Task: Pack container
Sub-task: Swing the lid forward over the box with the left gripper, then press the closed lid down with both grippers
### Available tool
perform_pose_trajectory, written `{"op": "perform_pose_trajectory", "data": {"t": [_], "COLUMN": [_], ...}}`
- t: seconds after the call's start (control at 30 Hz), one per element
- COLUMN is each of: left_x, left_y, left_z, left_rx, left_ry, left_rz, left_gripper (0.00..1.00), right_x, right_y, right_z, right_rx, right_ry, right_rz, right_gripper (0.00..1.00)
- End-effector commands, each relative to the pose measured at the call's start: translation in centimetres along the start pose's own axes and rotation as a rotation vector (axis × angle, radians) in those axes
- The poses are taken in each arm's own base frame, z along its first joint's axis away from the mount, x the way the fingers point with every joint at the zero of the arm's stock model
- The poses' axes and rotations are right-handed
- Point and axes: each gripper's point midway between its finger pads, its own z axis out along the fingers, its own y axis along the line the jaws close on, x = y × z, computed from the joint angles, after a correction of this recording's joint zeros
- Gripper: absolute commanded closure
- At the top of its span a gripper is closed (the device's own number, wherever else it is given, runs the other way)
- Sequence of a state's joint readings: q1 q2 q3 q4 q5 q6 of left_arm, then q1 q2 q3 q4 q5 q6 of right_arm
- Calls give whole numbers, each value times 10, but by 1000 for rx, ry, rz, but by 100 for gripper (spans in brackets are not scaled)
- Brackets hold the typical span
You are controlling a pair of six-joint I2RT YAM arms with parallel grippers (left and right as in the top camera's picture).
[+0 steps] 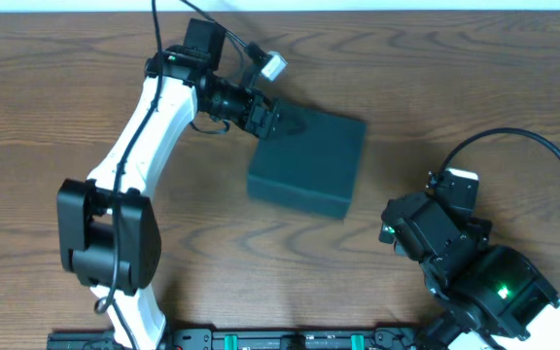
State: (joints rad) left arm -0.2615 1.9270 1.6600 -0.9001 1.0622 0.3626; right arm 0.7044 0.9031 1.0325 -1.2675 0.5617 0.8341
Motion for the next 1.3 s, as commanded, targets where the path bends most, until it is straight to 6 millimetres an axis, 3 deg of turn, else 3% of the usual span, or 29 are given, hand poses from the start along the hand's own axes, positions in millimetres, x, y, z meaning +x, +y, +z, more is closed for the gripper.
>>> {"op": "perform_pose_trajectory", "data": {"t": [0.0,0.13,0.37,0.6,0.73,0.87,1.07,1.27], "left_x": [1,9,62,126,167,196,220,223], "left_y": [3,-16,-42,-52,-45,-43,-34,-26], "left_z": [-22,-49,-81,-62,-66,-66,-49,-29], "left_rx": [-205,-326,-624,-658,-709,-746,-750,-735], "left_ry": [20,37,201,297,300,302,344,321], "left_rz": [79,71,-15,-105,-220,-273,-269,-233], "left_gripper": [5,5,5,5,5,4,5,5], "right_x": [-5,-4,-9,2,14,23,35,44], "right_y": [-6,-5,11,52,84,100,116,117], "right_z": [0,1,7,50,78,99,116,125], "right_rx": [30,28,-5,29,-5,3,-23,-2], "right_ry": [-26,-24,-21,79,148,185,232,263], "right_rz": [23,23,33,-69,-113,-127,-131,-149], "right_gripper": [1,1,1,1,1,1,1,1]}}
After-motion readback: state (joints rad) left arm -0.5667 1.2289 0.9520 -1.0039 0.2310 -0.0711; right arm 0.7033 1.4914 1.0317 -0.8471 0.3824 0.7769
